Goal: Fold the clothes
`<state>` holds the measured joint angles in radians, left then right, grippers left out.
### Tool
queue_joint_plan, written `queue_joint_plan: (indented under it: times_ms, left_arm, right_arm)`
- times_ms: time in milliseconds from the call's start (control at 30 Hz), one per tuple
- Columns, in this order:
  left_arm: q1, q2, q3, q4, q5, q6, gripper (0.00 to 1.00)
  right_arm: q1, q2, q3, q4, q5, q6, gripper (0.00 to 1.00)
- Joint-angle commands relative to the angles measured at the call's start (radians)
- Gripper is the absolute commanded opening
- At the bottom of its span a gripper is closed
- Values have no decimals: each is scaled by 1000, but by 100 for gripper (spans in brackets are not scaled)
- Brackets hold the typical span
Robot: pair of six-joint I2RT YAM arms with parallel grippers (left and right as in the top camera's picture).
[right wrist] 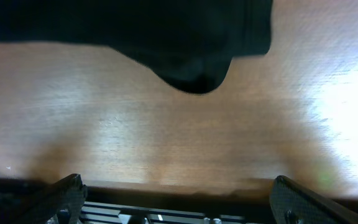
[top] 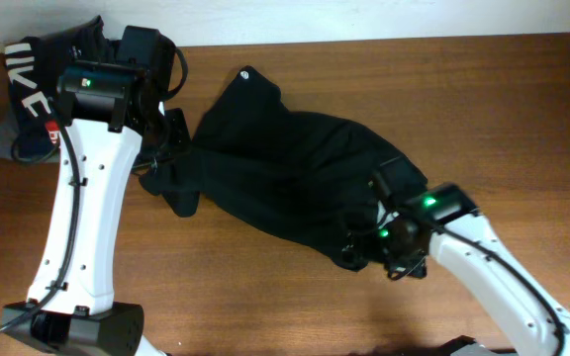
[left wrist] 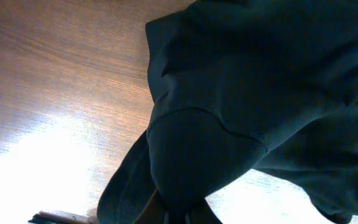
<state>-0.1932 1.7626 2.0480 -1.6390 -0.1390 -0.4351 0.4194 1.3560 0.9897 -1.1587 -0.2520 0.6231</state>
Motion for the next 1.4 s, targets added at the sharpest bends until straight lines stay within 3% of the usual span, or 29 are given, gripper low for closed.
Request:
queue_joint_plan:
  times_ms: [0,67,233,667,1033,1367]
  left_arm:
    - [6,10,14,-13,-12,-13,6]
    - [6,10,14,-21,-12,-13,7]
    - [6,10,14,-27,-11,-13,7]
    - [6,10,14,-31,-12,-13,7]
    - [6,10,14,-31,-12,-13,8]
    - [6,10,14,-46,-12,-13,21]
  right_arm:
    - [34,4,-23,8,80,151,99]
    - [34,6,-34,18,113,180,100]
    - [32,47,-57,97,113,180,84]
    - [32,275,-57,198,77,188,83]
    - [35,307,-71,248,77,208,78]
    - [40,307,-127,323,80,224,67]
